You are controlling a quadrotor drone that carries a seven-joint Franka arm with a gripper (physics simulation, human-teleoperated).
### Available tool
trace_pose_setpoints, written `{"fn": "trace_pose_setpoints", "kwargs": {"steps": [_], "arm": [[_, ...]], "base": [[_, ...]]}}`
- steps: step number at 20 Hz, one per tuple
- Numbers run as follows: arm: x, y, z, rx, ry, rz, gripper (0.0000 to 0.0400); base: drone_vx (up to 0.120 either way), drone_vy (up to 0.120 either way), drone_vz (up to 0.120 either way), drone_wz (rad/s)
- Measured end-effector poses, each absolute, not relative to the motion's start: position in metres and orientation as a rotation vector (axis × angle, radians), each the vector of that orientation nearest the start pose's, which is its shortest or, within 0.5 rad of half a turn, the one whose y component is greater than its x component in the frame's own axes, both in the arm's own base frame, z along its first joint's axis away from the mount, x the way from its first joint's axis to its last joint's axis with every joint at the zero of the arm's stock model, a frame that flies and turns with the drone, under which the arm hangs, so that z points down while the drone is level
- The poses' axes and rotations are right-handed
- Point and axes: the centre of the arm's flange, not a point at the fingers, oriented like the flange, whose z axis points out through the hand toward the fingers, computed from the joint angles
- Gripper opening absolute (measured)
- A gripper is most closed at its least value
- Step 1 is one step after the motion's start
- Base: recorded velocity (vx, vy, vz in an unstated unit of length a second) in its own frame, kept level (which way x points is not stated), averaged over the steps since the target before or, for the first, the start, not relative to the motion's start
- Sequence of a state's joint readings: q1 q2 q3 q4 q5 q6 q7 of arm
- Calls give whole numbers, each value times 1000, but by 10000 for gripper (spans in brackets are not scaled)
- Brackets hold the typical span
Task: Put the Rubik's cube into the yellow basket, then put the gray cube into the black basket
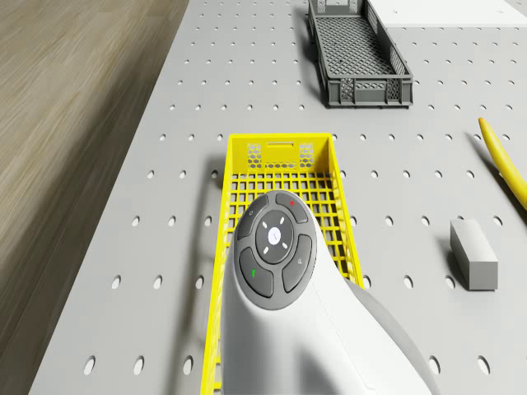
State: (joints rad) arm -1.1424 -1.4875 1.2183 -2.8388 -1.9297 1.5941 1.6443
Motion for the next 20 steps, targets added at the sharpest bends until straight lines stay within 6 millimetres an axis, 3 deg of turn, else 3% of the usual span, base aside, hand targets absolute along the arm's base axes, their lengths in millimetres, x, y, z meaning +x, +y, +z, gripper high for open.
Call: {"fn": "trace_pose_setpoints", "kwargs": {"steps": [17,20], "arm": [[307,10,533,1,-2,786,325],[307,10,533,1,-2,786,325]], "base": [[120,0,0,0],[120,-107,0,0]]}}
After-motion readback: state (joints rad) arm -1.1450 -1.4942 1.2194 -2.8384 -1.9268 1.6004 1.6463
